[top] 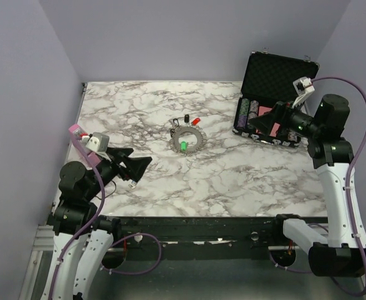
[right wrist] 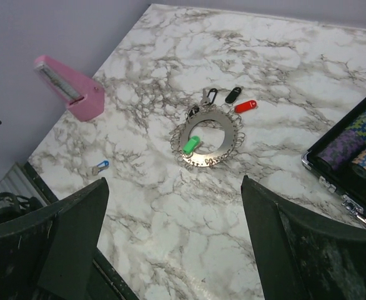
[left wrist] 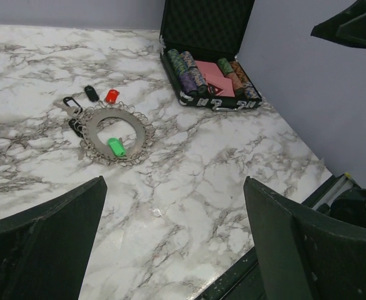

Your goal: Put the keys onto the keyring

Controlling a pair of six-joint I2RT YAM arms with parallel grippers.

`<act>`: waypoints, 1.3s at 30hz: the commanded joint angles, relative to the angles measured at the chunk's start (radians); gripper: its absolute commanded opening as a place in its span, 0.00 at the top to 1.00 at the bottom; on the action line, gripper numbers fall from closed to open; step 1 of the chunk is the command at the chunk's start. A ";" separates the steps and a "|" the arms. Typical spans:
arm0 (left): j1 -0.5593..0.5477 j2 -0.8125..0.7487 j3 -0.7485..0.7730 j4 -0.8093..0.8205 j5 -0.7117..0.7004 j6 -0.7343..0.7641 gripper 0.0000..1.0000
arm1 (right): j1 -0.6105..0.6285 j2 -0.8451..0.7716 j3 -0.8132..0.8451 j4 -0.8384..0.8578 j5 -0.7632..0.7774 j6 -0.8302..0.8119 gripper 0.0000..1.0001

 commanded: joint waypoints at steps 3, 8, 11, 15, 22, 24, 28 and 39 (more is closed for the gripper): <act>0.004 -0.051 0.011 -0.028 0.006 -0.081 0.01 | -0.005 -0.055 -0.029 0.089 0.109 0.117 0.04; 0.004 -0.063 0.014 -0.049 -0.009 -0.093 0.01 | -0.007 -0.050 -0.037 0.116 0.138 0.174 0.00; 0.004 -0.070 0.013 -0.062 -0.028 -0.089 0.01 | -0.005 -0.041 -0.037 0.135 0.111 0.184 0.00; 0.004 -0.057 0.032 -0.088 -0.051 -0.072 0.01 | -0.007 -0.033 -0.028 0.143 0.108 0.189 0.00; 0.004 -0.051 0.020 -0.088 -0.045 -0.054 0.01 | -0.007 -0.041 -0.057 0.150 0.106 0.177 0.00; 0.004 -0.057 0.008 -0.086 -0.045 -0.047 0.01 | -0.005 -0.039 -0.059 0.152 0.117 0.178 0.00; 0.004 -0.064 -0.027 -0.059 -0.037 -0.052 0.01 | -0.005 -0.027 -0.059 0.152 0.135 0.181 0.00; 0.004 -0.051 -0.070 0.007 -0.011 -0.046 0.01 | -0.025 -0.009 -0.071 0.161 0.135 0.189 0.00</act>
